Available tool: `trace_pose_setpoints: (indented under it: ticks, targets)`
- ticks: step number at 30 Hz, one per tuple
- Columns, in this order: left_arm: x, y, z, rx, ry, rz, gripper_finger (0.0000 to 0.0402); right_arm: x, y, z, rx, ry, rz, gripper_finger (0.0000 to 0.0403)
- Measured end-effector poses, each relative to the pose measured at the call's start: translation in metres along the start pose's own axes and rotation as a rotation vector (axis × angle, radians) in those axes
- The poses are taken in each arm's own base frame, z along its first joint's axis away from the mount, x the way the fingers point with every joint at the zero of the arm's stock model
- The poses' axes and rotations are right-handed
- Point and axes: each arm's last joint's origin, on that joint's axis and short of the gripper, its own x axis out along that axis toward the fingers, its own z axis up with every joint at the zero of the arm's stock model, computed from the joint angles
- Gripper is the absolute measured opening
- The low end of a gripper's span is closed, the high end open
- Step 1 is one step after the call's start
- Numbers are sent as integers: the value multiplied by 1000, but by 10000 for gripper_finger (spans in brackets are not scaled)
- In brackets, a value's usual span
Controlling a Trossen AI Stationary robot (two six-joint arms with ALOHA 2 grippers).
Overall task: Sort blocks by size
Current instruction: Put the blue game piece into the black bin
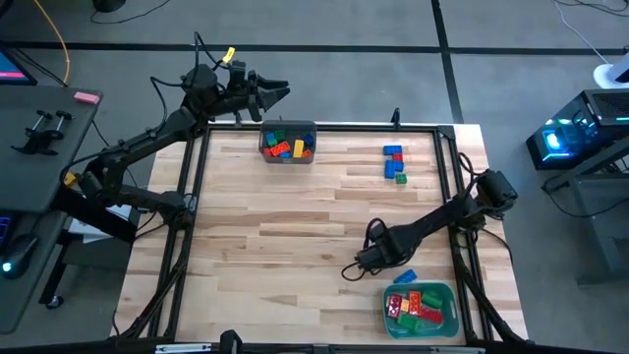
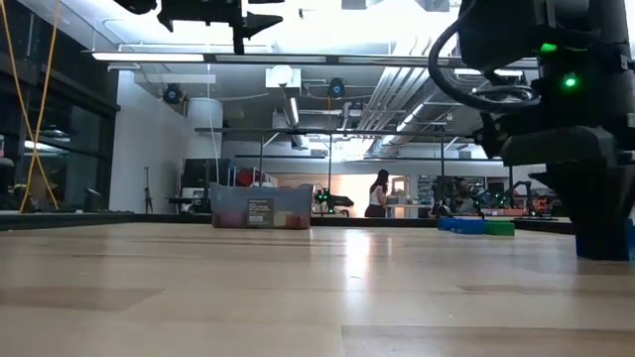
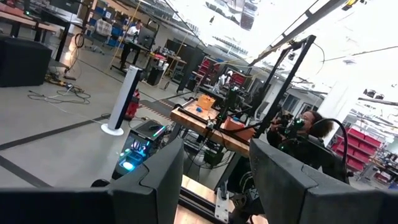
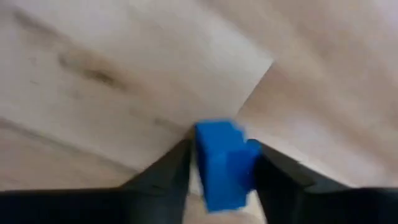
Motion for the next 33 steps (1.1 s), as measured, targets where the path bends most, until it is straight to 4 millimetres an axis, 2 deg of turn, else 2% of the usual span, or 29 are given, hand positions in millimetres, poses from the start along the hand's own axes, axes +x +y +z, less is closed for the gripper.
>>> trace_pose_setpoints:
  ticks: [3, 6, 8, 11, 15, 19, 23, 25, 28, 33]
  targets:
    - [0, 0, 0, 0, 0, 0, 171, -7, -2, 6, -27, -87, -23, 90]
    - [0, 0, 0, -1, 1, 1, 171, -18, -5, 23, -60, -200, -17, 87]
    - [0, 0, 0, -1, 2, 1, 171, -28, -7, 42, -74, -286, -9, 87]
    - [0, 0, 0, -2, 5, -3, 171, -42, -9, 83, -89, -419, 9, 87]
    - [0, 0, 0, -31, 5, -2, 171, -64, -9, 154, -104, -642, 182, 87]
    - [0, 0, 0, -75, 6, -5, 171, -95, -29, 219, -6, -896, 327, 87]
    - [0, 0, 0, -87, 5, -6, 171, -126, -58, 264, 30, -1030, 435, 87]
    - [0, 0, 0, -87, 4, -6, 171, -134, -70, 279, 29, -1044, 487, 87]
    - [0, 0, 0, -85, 2, -8, 171, -142, -74, 296, 7, -1068, 554, 87]
    - [0, 0, 0, -84, -1, -9, 171, -142, -62, 322, -9, -1074, 601, 87]
